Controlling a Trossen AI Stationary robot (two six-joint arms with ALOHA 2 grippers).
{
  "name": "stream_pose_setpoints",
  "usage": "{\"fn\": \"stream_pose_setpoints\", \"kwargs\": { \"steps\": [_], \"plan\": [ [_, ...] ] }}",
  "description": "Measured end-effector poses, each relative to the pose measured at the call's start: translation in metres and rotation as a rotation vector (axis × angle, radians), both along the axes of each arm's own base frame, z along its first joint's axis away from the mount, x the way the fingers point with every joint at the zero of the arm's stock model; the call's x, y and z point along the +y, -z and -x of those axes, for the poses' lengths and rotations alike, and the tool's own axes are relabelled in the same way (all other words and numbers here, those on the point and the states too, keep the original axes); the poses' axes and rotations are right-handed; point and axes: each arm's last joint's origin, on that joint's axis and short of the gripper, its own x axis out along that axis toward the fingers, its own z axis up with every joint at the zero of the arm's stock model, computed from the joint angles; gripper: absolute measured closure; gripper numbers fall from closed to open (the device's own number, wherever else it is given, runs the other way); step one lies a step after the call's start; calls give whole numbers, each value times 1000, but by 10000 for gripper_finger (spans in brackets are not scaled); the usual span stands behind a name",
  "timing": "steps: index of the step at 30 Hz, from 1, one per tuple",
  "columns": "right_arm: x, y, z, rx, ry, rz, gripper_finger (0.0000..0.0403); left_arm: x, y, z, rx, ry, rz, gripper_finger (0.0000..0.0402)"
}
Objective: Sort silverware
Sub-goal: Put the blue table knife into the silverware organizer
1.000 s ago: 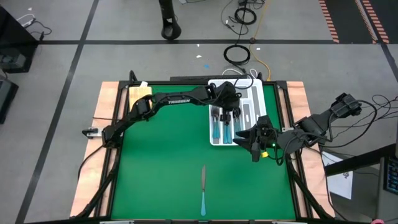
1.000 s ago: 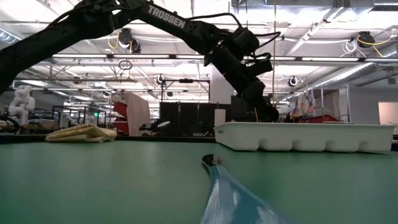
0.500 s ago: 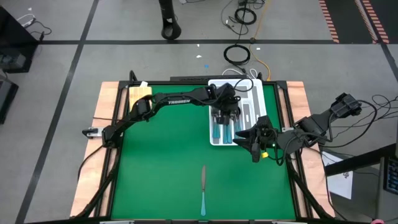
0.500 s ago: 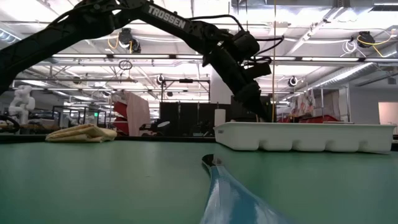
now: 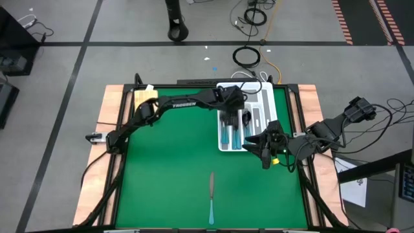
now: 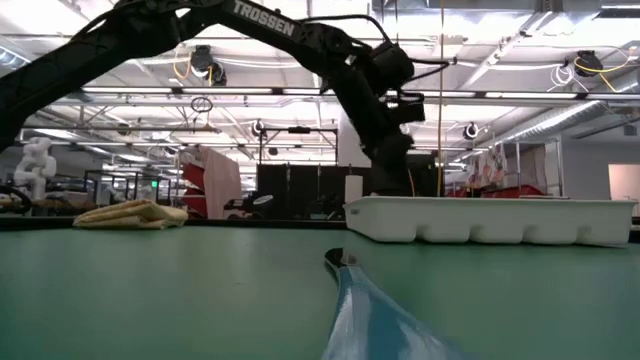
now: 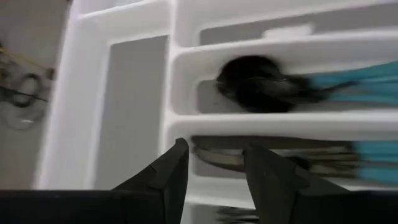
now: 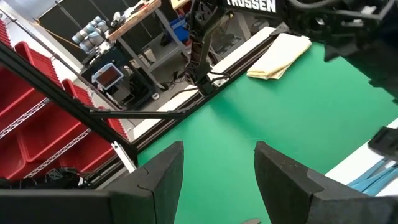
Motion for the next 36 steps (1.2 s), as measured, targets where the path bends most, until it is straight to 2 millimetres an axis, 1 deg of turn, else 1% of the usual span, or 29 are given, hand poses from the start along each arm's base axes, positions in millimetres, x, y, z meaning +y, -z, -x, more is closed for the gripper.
{"fn": "stream_pose_setpoints", "kwargs": {
  "steps": [2, 5, 7, 8, 9, 11, 13, 15, 17, 20, 22, 24, 26, 28, 29, 31, 33, 36],
  "plan": [
    [0, 0, 0, 5, 0, 3, 220, -2, -3, 4, -2, -1, 89, 244],
    [0, 1, 0, 8, -3, 4, 220, -5, 0, 7, 18, -25, 206, 244],
    [1, 3, 1, 34, -37, -12, 220, -12, 3, 9, 56, -19, 262, 244],
    [1, 5, 1, 58, -64, -24, 220, -18, 3, 9, 75, -1, 290, 244],
    [2, 8, 1, 90, -84, -36, 220, -26, 0, 12, 102, 20, 321, 244],
    [6, 17, 1, 170, -125, -80, 220, -47, -12, 20, 167, 82, 379, 244],
    [14, 26, 1, 251, -174, -122, 220, -73, -36, 30, 195, 176, 397, 244],
    [23, 35, 1, 327, -210, -127, 220, -102, -67, 45, 210, 262, 399, 244],
    [37, 50, 3, 440, -224, -110, 220, -130, -100, 60, 167, 331, 383, 244],
    [61, 79, 3, 573, -205, -109, 220, -167, -148, 90, 95, 395, 365, 244],
    [78, 106, -2, 624, -172, -107, 220, -188, -178, 115, 30, 400, 355, 244],
    [96, 134, -17, 632, -201, -132, 220, -205, -203, 141, -26, 400, 324, 244],
    [113, 160, -38, 623, -299, -107, 220, -222, -223, 166, -83, 378, 259, 244],
    [128, 179, -62, 569, -414, -53, 220, -234, -242, 190, -151, 336, 212, 244],
    [133, 185, -74, 543, -468, -26, 220, -239, -250, 202, -189, 302, 195, 244],
    [137, 193, -97, 517, -557, 52, 220, -244, -265, 224, -268, 200, 157, 244],
    [134, 197, -116, 513, -619, 156, 220, -245, -274, 240, -316, 124, 129, 244],
    [122, 198, -138, 538, -744, 361, 220, -246, -281, 260, -355, 34, 103, 244]
  ]
}}
